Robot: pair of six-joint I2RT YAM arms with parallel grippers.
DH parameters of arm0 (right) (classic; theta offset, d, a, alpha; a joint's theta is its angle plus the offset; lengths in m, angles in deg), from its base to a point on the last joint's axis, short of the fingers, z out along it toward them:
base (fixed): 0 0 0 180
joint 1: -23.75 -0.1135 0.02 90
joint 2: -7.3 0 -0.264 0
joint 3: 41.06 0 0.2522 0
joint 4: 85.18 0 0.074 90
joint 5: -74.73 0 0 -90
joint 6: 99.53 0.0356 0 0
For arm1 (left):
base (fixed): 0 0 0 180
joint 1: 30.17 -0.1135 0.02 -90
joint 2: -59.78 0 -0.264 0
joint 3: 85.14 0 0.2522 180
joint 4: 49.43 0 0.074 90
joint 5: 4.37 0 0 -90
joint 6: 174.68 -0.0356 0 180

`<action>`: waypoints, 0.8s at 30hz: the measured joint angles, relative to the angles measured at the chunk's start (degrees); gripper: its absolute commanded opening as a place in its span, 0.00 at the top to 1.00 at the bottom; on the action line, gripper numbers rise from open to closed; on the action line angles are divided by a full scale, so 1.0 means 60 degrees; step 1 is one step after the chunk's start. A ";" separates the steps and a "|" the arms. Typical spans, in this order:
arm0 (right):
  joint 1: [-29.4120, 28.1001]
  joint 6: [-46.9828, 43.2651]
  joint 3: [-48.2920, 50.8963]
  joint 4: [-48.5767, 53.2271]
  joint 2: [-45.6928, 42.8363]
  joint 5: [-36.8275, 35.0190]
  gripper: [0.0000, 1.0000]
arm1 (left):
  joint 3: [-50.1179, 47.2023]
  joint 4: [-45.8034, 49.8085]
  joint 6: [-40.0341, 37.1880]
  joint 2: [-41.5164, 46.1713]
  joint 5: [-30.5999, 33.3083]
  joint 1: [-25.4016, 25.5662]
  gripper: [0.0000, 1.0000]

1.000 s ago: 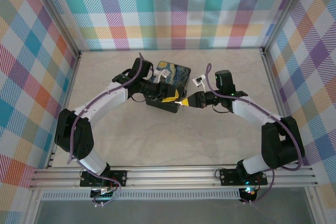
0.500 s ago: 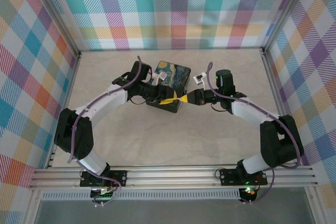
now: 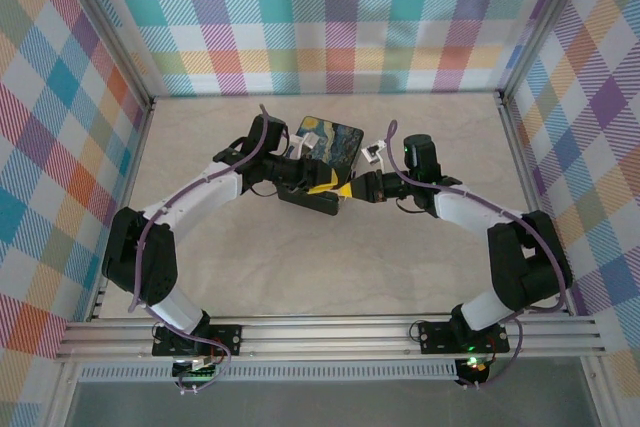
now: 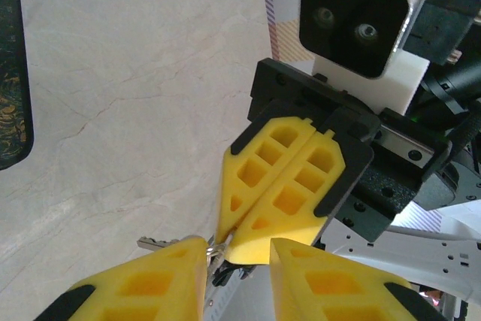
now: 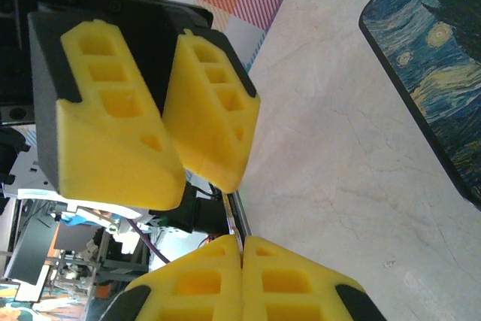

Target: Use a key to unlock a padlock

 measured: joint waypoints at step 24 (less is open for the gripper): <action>-0.0015 0.0098 0.0000 -0.0168 0.0040 0.0178 1.00 | -0.0069 0.0226 -0.0186 0.0113 0.0029 -0.0004 0.71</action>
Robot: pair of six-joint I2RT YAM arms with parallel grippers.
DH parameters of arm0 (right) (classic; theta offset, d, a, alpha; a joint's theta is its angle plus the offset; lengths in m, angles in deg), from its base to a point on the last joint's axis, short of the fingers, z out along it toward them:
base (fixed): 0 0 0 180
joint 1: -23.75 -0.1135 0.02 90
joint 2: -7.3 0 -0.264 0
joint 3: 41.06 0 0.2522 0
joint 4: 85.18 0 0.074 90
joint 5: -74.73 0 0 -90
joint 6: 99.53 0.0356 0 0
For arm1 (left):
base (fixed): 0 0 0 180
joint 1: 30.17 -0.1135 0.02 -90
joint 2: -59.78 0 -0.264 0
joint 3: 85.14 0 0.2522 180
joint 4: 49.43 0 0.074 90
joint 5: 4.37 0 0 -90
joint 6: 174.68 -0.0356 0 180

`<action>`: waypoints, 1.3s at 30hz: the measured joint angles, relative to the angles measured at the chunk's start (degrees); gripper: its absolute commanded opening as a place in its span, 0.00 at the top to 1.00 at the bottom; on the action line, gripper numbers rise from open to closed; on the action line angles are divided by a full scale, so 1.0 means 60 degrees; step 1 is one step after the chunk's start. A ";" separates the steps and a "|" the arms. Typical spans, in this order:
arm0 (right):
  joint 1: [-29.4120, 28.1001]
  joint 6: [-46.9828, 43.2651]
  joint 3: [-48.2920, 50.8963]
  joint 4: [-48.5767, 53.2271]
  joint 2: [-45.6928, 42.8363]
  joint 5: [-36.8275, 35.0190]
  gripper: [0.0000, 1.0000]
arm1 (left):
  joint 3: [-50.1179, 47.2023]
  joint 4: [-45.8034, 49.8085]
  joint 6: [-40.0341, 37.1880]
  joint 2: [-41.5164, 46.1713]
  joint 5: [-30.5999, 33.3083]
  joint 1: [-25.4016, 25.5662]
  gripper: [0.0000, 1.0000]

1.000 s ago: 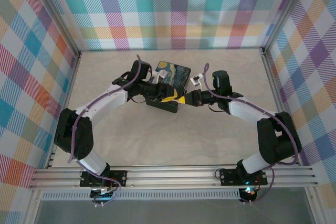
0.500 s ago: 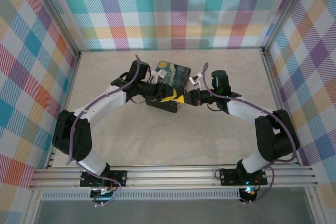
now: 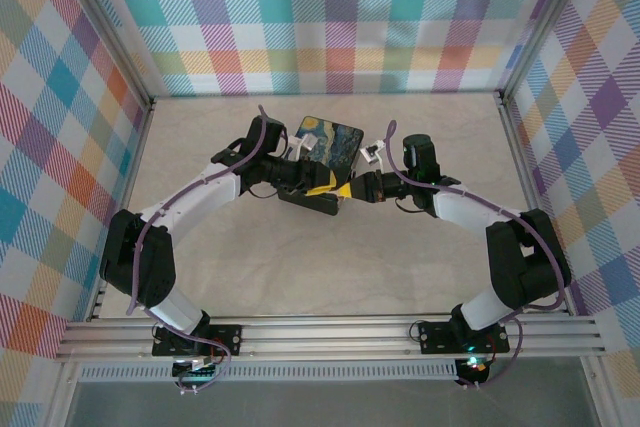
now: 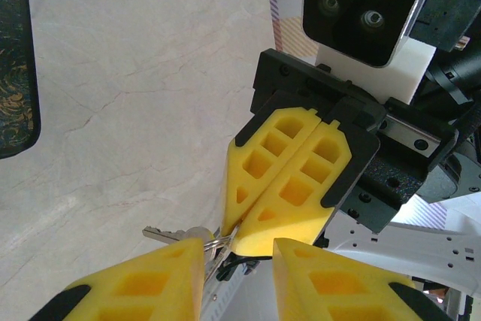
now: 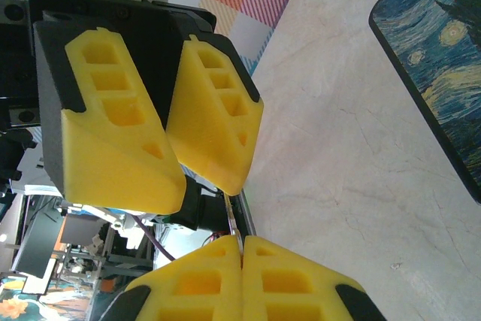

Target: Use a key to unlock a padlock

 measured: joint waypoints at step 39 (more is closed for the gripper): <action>-0.0004 0.0535 -0.0270 -0.0608 0.0342 0.0390 1.00 | -0.0583 -0.0262 0.0157 0.0521 0.0025 -0.0310 0.72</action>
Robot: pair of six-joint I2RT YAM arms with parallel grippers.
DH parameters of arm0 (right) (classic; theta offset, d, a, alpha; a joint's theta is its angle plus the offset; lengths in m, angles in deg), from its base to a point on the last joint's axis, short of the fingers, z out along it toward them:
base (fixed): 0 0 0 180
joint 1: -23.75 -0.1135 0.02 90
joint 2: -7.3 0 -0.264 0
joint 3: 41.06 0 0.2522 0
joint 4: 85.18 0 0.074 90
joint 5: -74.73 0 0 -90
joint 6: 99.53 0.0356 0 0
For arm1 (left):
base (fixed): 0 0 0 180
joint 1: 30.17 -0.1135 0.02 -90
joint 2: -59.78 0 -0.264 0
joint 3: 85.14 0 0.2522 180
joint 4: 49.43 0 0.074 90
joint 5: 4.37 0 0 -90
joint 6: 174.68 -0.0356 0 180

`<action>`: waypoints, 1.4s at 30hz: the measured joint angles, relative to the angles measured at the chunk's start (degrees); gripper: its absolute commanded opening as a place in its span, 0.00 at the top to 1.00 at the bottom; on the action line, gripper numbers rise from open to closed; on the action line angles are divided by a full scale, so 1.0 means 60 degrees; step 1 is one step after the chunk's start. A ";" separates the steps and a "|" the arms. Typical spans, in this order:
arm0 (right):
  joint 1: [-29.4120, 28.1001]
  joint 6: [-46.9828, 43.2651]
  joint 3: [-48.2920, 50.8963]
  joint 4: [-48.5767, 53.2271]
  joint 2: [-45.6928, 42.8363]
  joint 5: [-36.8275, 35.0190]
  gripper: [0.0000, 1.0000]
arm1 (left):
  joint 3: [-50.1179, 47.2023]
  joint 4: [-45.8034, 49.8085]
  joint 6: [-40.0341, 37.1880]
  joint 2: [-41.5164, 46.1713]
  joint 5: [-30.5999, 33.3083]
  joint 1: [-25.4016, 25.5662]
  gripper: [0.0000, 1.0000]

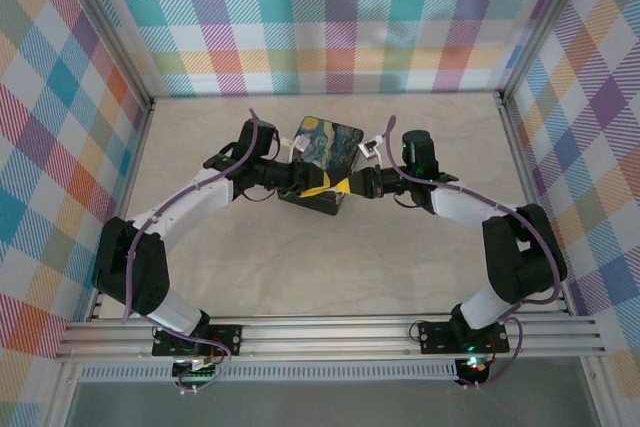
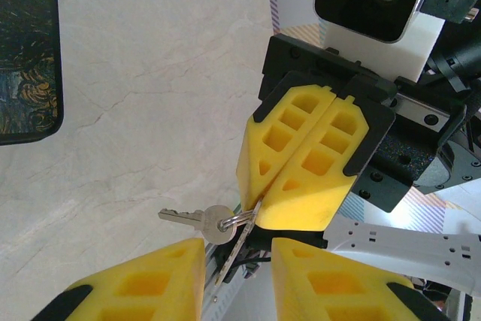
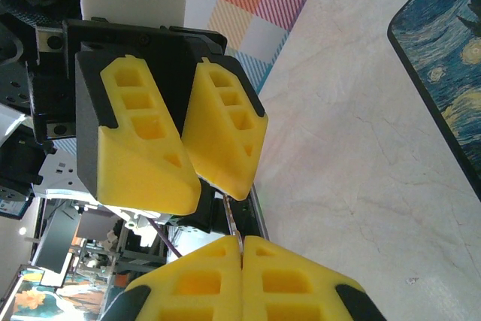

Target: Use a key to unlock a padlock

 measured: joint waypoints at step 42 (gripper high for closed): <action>-0.0222 -0.1891 -0.0758 0.2466 -0.0262 -0.1395 0.55 | 0.0044 0.0299 0.0313 -0.0007 0.0058 0.0062 1.00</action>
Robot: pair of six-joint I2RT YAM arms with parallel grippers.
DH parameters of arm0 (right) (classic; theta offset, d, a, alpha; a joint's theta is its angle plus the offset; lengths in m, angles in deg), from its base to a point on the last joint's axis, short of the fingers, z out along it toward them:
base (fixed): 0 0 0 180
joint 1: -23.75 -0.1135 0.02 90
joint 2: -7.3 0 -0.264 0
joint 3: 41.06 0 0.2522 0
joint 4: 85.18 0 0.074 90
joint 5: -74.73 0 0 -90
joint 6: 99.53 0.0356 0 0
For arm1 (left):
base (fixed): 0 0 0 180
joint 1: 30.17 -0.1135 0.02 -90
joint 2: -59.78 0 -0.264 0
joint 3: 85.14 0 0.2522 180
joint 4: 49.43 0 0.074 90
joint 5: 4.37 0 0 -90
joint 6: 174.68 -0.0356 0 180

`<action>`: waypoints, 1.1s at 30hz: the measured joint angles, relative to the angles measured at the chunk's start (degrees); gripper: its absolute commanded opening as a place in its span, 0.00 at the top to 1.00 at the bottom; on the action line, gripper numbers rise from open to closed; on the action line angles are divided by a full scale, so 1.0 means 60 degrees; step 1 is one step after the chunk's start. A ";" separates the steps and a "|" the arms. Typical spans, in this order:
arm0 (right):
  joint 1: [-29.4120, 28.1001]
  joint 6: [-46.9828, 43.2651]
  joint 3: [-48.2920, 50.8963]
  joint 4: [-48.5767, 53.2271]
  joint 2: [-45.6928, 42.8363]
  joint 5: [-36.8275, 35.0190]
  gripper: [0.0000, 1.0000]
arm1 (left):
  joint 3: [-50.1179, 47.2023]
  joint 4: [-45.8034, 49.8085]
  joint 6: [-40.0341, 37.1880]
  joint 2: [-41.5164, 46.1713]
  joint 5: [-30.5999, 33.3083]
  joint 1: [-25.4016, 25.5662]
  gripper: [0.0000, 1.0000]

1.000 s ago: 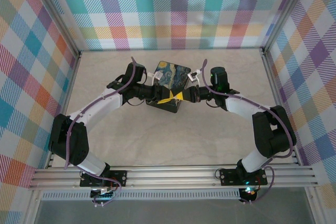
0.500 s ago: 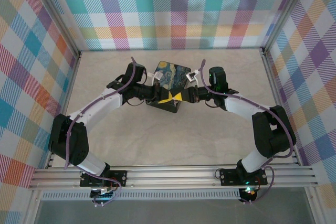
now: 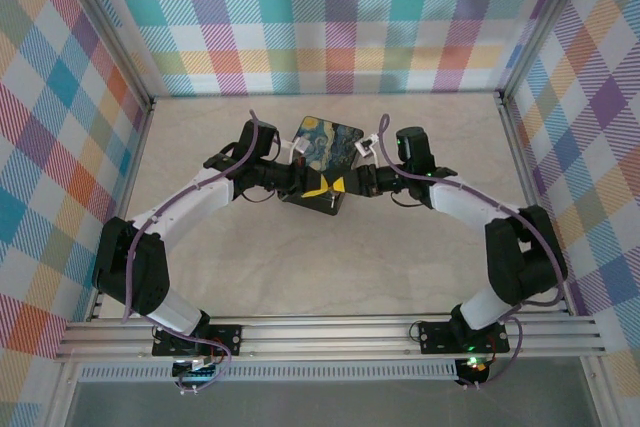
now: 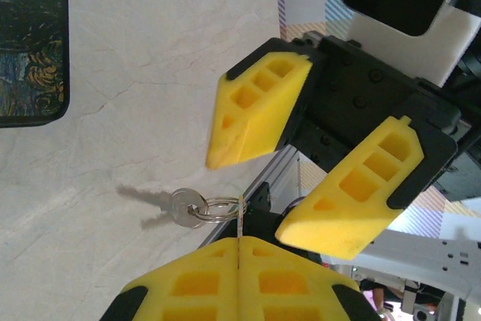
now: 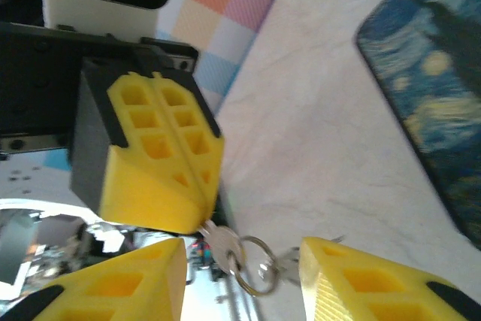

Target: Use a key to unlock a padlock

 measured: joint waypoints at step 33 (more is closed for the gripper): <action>-0.2535 -0.7395 0.2138 -0.2171 -0.2087 -0.7439 0.59 | 0.0907 0.1107 0.1698 -0.0630 0.0138 -0.0011 1.00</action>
